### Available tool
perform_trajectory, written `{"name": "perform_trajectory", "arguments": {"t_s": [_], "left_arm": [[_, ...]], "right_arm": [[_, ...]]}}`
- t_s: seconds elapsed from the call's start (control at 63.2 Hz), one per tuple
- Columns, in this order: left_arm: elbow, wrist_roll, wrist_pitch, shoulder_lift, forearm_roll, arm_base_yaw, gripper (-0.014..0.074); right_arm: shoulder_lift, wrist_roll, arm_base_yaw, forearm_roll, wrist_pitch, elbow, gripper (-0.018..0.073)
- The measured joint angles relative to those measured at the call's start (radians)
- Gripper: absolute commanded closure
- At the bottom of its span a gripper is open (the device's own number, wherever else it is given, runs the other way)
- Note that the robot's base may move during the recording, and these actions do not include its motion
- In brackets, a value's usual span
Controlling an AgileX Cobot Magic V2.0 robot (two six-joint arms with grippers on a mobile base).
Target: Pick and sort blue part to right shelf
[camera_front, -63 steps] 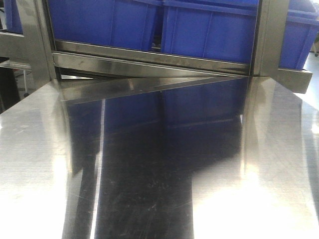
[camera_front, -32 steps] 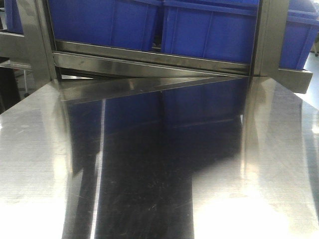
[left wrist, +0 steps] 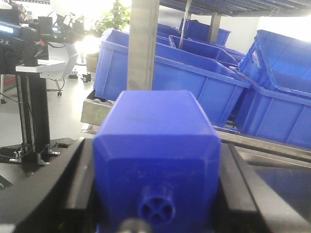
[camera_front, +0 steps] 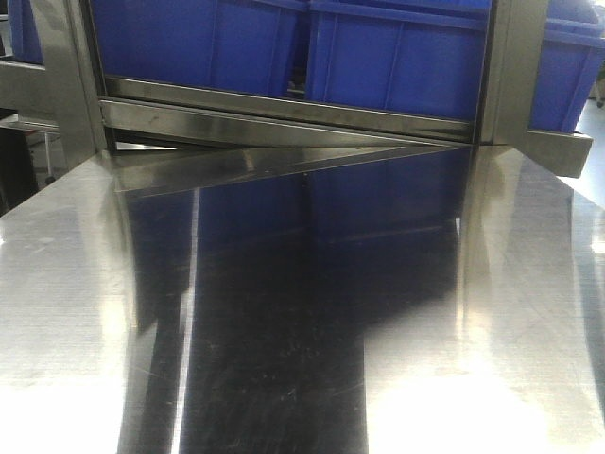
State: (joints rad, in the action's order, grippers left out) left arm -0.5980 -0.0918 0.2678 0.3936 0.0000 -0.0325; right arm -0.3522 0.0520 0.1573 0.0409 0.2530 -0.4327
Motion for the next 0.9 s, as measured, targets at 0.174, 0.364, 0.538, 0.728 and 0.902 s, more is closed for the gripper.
{"name": "perform_trajectory", "arguments": {"t_s": [0.174, 0.364, 0.538, 0.728, 0.902], "left_arm": [[0.0, 0.0, 0.0, 0.0, 0.0, 0.0, 0.0284], [0.0, 0.0, 0.0, 0.0, 0.0, 0.0, 0.0284], [0.0, 0.002, 0.0, 0.0, 0.0, 0.0, 0.0284], [0.0, 0.002, 0.0, 0.0, 0.0, 0.0, 0.0284], [0.0, 0.002, 0.0, 0.0, 0.0, 0.0, 0.0284]], "right_arm": [[0.0, 0.0, 0.0, 0.0, 0.0, 0.0, 0.026], [0.0, 0.0, 0.0, 0.0, 0.0, 0.0, 0.026], [0.0, 0.0, 0.0, 0.0, 0.0, 0.0, 0.026], [0.0, 0.0, 0.0, 0.0, 0.0, 0.0, 0.026], [0.0, 0.0, 0.0, 0.0, 0.0, 0.0, 0.026]]}}
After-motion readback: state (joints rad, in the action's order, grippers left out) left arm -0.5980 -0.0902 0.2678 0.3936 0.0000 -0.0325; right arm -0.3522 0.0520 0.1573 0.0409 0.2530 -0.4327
